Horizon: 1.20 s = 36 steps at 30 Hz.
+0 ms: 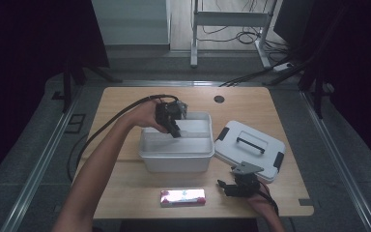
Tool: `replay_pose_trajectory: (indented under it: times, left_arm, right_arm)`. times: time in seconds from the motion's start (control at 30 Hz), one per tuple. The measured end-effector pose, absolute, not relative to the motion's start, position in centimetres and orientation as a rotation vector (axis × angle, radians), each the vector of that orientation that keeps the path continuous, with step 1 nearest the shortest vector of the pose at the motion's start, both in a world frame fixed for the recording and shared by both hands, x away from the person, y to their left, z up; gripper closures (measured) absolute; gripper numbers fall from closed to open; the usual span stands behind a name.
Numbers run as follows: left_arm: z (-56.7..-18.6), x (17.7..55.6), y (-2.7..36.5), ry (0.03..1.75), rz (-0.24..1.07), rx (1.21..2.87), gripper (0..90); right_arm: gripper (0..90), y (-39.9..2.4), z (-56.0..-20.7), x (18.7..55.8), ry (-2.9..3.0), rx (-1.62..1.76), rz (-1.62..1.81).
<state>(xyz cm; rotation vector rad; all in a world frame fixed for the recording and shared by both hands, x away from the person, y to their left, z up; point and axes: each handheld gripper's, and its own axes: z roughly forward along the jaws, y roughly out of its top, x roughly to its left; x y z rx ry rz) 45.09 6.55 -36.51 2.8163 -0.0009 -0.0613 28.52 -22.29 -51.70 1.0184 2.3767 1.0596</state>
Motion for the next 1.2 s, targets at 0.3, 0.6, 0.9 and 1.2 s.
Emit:
replay_pose_trajectory:
  times: [0.3,0.6,0.9,1.2]
  left_arm:
    - [-36.6,45.3,6.5,-0.007,-0.057,2.810,89.0]
    - [-36.6,45.1,6.6,-0.013,-0.033,2.807,90.0]
    - [-36.3,45.0,6.9,-0.020,-0.002,2.796,90.0]
    - [-35.3,44.9,7.5,-0.001,0.006,2.743,90.0]
  right_arm:
    - [23.6,-22.3,-51.7,28.5,2.375,1.021,1.057]
    - [23.6,-22.3,-51.7,28.5,2.375,1.019,1.054]
    - [23.6,-22.4,-51.7,28.5,2.375,1.022,1.054]
    - [23.6,-22.4,-51.7,28.5,2.375,1.024,1.051]
